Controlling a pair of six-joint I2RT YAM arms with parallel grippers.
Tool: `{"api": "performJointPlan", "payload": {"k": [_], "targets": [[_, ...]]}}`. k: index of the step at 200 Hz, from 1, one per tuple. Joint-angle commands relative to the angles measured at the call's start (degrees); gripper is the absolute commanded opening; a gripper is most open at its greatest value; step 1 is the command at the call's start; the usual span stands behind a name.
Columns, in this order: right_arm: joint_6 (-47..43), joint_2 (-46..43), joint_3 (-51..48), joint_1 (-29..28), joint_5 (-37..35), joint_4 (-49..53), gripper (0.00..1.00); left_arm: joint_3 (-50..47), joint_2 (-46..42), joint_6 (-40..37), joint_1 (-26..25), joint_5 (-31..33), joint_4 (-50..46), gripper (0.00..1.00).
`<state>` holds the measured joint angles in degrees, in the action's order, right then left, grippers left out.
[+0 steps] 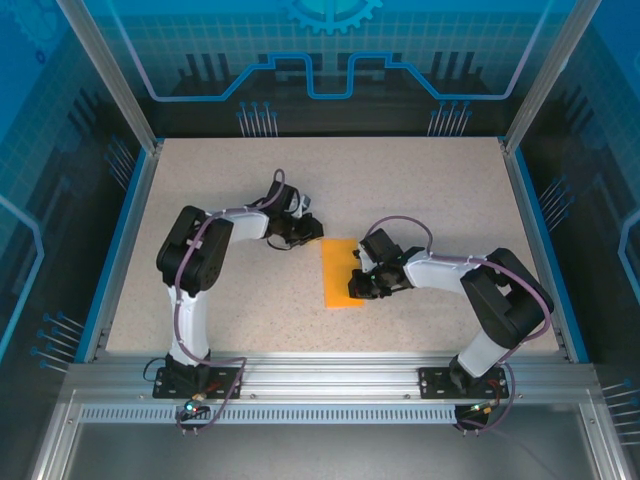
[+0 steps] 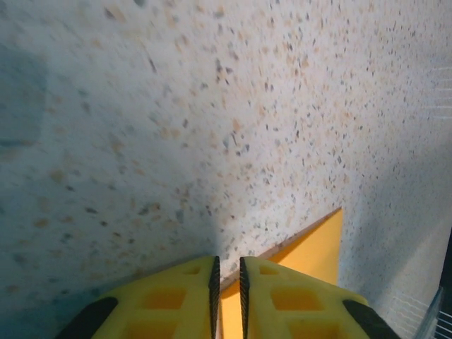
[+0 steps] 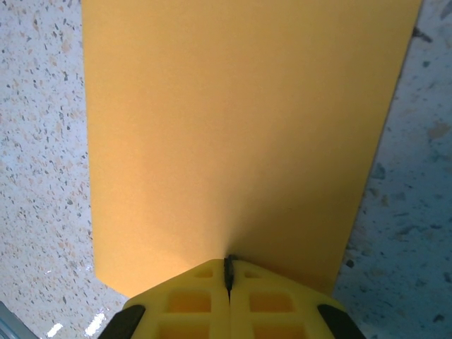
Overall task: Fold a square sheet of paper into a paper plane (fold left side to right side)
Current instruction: First fold the square sheet of paper in half at the center of the table.
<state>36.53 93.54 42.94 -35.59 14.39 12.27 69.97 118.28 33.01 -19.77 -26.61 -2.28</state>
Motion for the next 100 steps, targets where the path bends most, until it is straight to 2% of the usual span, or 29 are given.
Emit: {"api": "performJointPlan", "payload": {"k": [1,54,100], "targets": [[2.9,3.6,-4.3,-0.6,-1.6,4.7,0.04,1.8,-2.0,-3.0,0.9,1.4,-3.5,0.22],[6.0,1.6,-5.5,-0.9,1.5,-3.8,0.05,-3.1,-10.6,-2.9,0.6,-1.1,-5.4,0.24],[3.3,-6.7,-5.1,-0.6,-3.7,-3.4,0.14,-6.9,-13.9,-0.2,-3.9,-3.6,-5.7,0.24]]}}
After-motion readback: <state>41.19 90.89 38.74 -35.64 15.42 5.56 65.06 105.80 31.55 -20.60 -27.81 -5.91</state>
